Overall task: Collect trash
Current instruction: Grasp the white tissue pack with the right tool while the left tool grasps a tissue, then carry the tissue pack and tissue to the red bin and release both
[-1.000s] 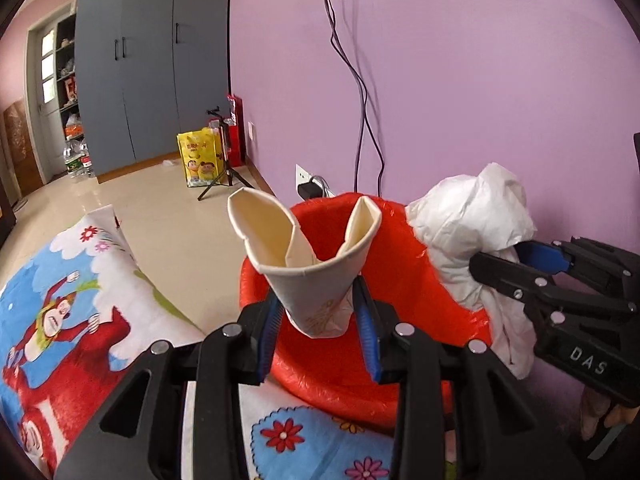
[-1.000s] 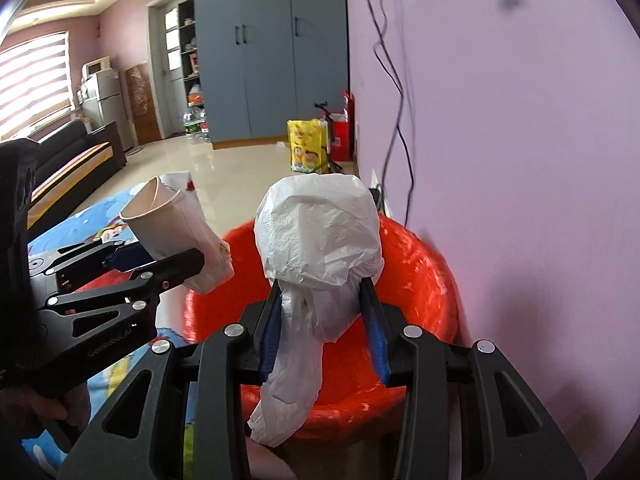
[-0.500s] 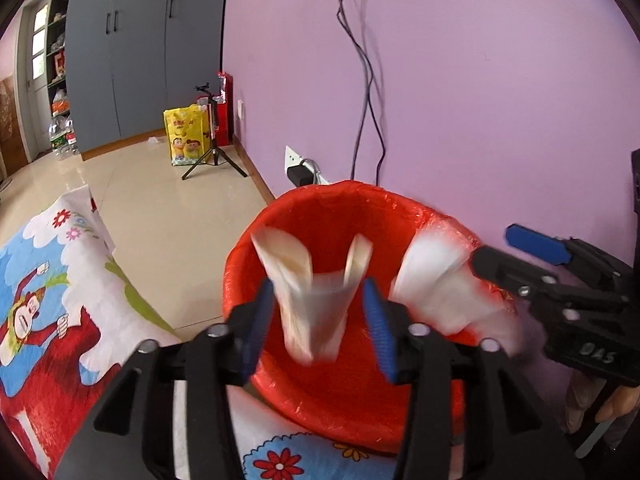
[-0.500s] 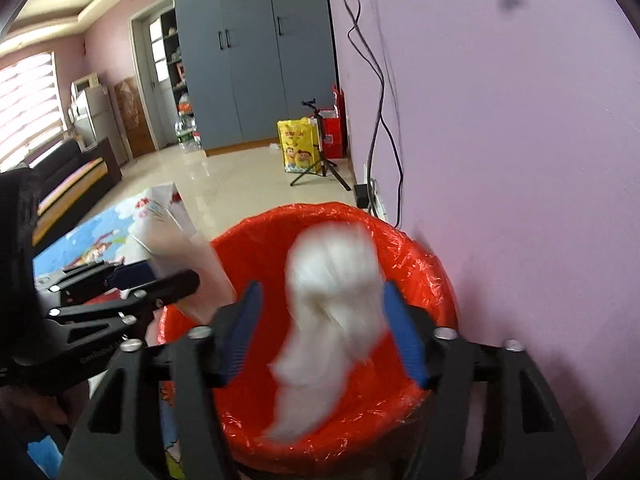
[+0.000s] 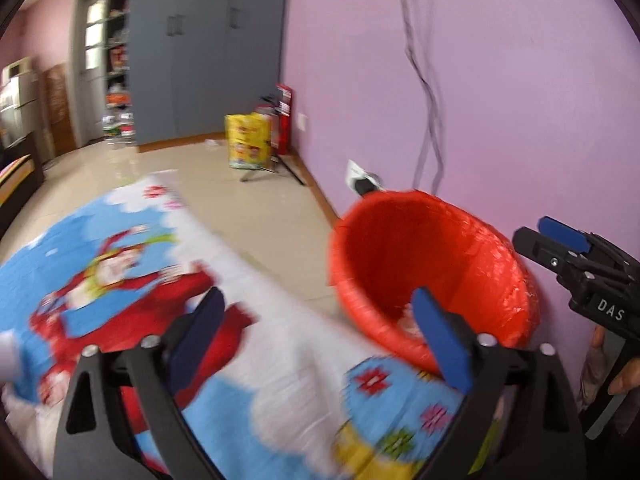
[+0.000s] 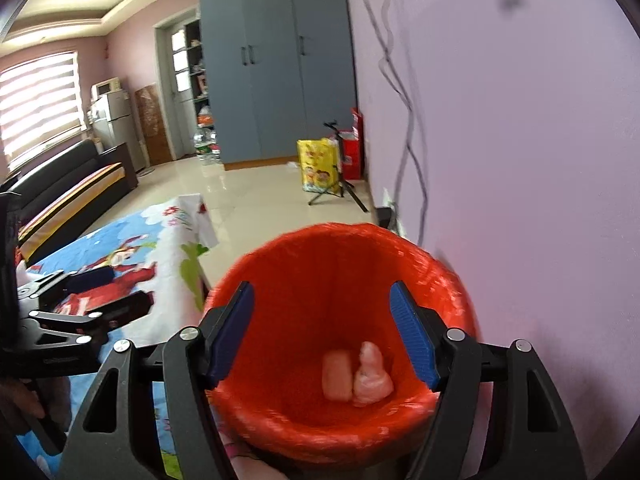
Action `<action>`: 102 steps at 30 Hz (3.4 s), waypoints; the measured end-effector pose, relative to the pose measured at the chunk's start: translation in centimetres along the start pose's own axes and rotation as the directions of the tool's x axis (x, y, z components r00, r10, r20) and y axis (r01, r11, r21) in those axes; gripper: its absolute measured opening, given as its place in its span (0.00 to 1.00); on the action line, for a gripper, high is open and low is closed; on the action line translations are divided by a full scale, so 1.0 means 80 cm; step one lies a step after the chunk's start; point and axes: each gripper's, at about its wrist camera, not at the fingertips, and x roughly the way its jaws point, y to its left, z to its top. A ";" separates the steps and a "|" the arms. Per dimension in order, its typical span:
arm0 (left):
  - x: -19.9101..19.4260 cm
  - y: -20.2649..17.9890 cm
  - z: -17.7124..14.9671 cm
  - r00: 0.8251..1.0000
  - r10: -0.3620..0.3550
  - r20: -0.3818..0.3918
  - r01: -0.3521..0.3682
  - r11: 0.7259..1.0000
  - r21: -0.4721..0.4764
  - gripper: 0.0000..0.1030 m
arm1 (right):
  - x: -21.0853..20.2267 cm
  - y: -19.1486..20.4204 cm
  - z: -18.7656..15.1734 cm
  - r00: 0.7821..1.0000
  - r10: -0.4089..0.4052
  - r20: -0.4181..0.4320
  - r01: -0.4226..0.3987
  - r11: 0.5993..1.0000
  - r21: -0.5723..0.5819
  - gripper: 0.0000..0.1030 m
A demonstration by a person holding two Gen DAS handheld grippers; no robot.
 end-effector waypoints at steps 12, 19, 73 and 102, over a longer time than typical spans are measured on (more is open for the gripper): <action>-0.186 0.113 -0.076 0.979 0.180 0.099 -0.177 0.984 -0.036 0.95 | -0.039 0.179 0.014 0.971 0.237 -0.028 -0.236 0.932 -0.275 0.82; -0.244 0.188 -0.139 0.937 0.344 0.054 -0.336 0.934 -0.123 0.95 | -0.018 0.268 0.004 0.950 0.276 -0.148 -0.306 0.914 -0.265 0.82; -0.175 0.238 -0.175 0.904 0.353 -0.240 -0.401 0.896 -0.192 0.19 | 0.053 0.350 -0.040 0.835 0.390 -0.389 -0.496 0.839 -0.224 0.32; -0.203 0.147 -0.082 0.958 0.284 0.044 -0.275 0.949 -0.153 0.17 | 0.003 0.271 0.006 0.917 0.365 -0.160 -0.396 0.877 -0.271 0.32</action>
